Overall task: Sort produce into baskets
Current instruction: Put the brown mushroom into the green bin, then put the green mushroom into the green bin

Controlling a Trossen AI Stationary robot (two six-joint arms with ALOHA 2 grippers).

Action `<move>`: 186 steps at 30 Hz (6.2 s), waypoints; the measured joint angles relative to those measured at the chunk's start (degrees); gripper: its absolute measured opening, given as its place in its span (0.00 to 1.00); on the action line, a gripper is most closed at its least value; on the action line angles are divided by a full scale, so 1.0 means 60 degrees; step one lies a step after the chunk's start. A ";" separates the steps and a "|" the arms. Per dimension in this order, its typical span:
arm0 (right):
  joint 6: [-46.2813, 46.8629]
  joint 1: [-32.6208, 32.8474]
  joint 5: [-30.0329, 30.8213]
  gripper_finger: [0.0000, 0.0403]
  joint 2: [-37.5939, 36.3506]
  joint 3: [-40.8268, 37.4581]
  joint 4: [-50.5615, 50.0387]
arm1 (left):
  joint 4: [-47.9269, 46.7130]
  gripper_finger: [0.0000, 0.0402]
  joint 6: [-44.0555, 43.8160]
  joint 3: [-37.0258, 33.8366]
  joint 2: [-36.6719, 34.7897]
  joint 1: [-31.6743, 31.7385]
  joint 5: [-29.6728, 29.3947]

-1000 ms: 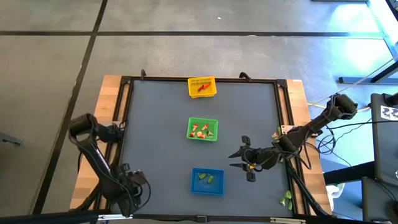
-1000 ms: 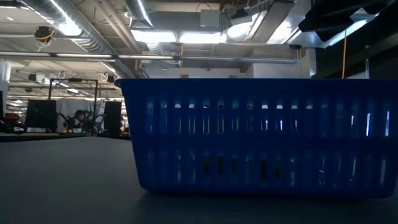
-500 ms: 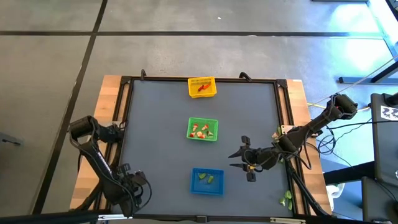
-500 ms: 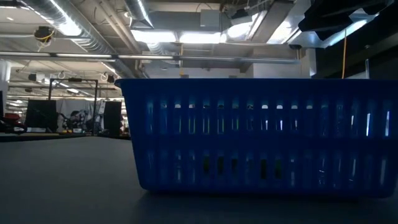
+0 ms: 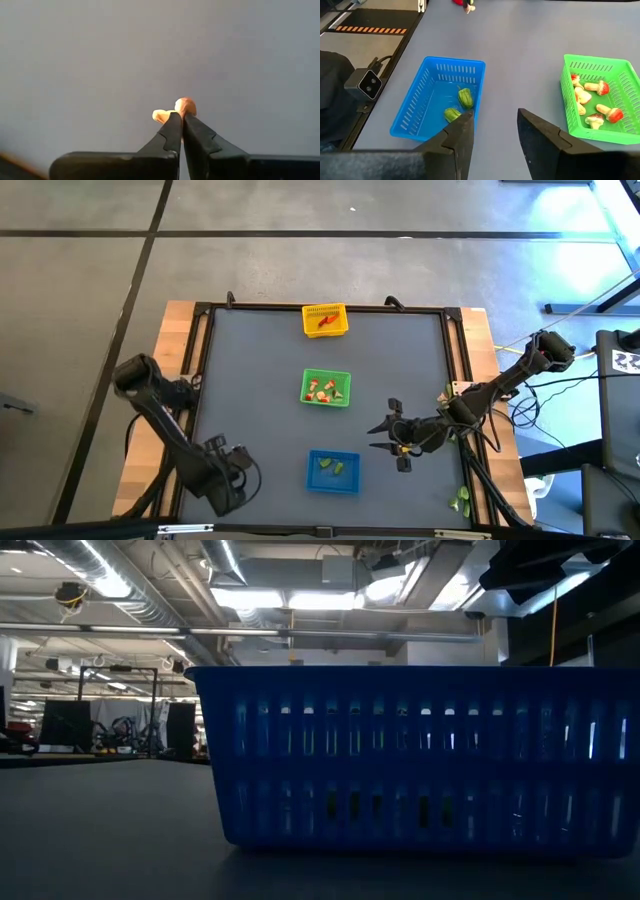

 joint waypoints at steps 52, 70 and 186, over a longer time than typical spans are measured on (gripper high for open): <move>0.0011 0.0004 0.0251 0.38 0.0004 -0.0004 -0.0035 | 0.7279 0.22 0.8759 -0.0861 -0.0219 0.7986 -0.2500; 0.0020 0.0000 0.0219 0.38 0.0004 -0.0004 0.0014 | 0.7433 0.44 0.8582 0.0037 -0.0219 0.7376 0.0031; -0.0073 0.0000 0.0572 0.38 0.0004 0.0004 -0.0076 | -0.1822 0.28 -0.4637 0.0233 0.2382 -0.0086 0.4611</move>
